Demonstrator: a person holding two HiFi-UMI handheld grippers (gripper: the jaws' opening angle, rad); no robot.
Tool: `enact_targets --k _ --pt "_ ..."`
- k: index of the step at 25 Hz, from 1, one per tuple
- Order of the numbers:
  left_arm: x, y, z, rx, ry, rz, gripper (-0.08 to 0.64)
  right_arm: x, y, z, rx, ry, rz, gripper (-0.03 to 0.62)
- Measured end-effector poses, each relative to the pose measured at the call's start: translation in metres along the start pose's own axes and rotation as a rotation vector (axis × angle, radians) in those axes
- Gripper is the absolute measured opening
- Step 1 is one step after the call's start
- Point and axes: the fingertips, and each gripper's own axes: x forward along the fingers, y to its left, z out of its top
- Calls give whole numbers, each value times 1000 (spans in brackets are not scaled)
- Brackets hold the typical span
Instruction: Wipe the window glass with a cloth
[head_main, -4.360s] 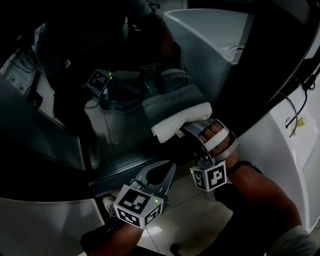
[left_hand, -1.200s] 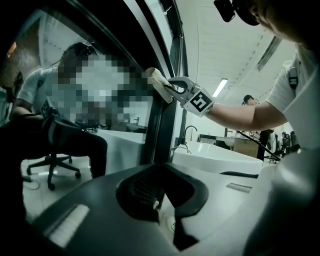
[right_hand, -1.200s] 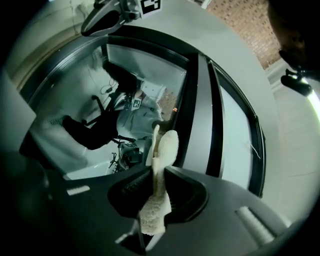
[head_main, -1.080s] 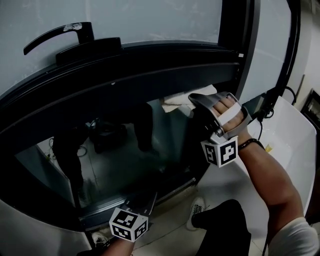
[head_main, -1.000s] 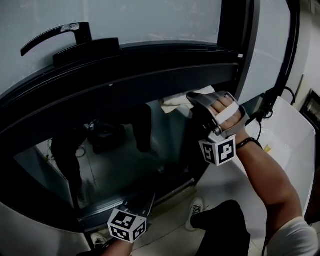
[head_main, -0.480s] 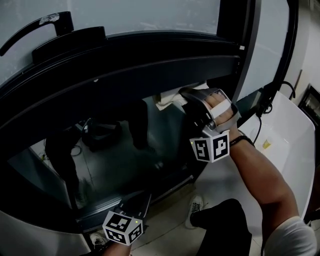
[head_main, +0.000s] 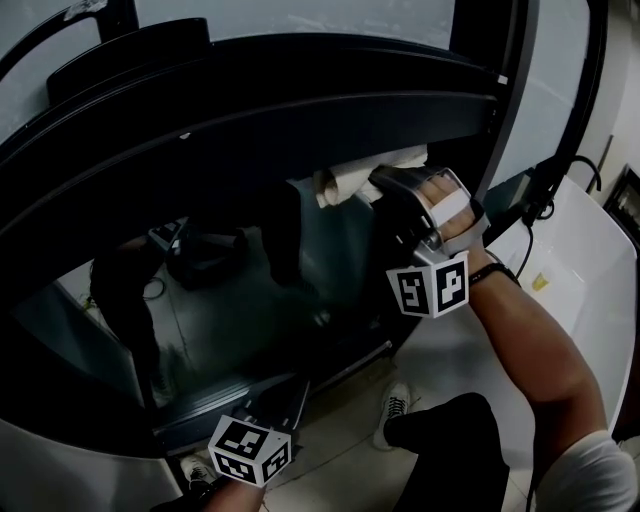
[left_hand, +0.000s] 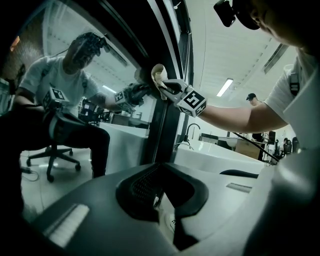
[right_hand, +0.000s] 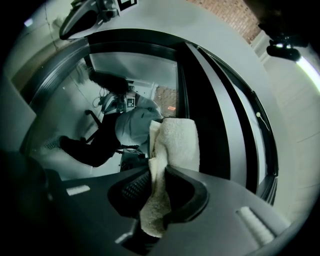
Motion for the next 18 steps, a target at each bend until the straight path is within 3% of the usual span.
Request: enact_targets --k 8,18 --pt "-2 6 -3 -11 18 -7 17 4 7 4 20 13 -22 61" --pt "-1 11 -2 -19 21 -7 17 1 30 2 57 43 12 61"
